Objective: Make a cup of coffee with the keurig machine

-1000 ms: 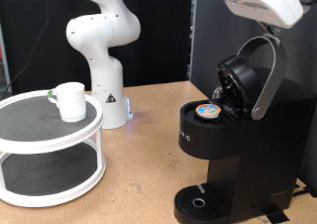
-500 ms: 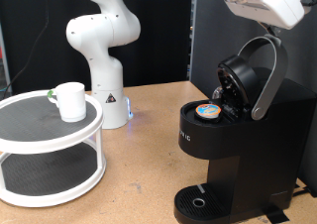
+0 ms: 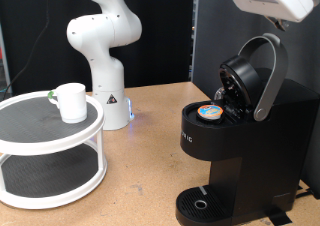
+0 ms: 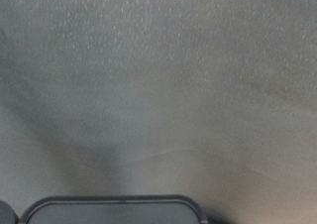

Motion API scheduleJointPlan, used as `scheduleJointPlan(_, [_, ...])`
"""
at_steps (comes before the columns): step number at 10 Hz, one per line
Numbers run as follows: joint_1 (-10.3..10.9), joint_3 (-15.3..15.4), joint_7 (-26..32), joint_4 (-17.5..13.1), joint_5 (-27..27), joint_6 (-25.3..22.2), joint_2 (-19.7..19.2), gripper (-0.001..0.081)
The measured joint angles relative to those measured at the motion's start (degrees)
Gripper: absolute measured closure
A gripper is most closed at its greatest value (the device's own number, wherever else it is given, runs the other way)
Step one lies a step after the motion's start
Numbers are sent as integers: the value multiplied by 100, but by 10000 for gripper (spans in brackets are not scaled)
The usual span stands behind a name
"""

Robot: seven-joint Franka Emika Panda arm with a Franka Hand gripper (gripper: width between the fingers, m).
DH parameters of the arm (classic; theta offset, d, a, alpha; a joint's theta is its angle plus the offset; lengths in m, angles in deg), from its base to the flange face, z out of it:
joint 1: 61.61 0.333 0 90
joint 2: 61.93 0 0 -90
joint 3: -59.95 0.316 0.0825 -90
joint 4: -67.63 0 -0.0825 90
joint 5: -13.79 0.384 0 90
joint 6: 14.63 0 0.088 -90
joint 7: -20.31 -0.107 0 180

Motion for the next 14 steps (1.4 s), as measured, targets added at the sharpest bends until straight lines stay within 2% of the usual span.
scheduleJointPlan(5, [0,21,-89,51,-269,-7,-131,804])
scheduleJointPlan(9, [0,37,-53,82,-266,23,-152,804])
scheduleJointPlan(12, [-6,27,-6,188,-403,87,-26,804])
scheduleJointPlan(14, [-52,-32,243,392,-465,39,203,804])
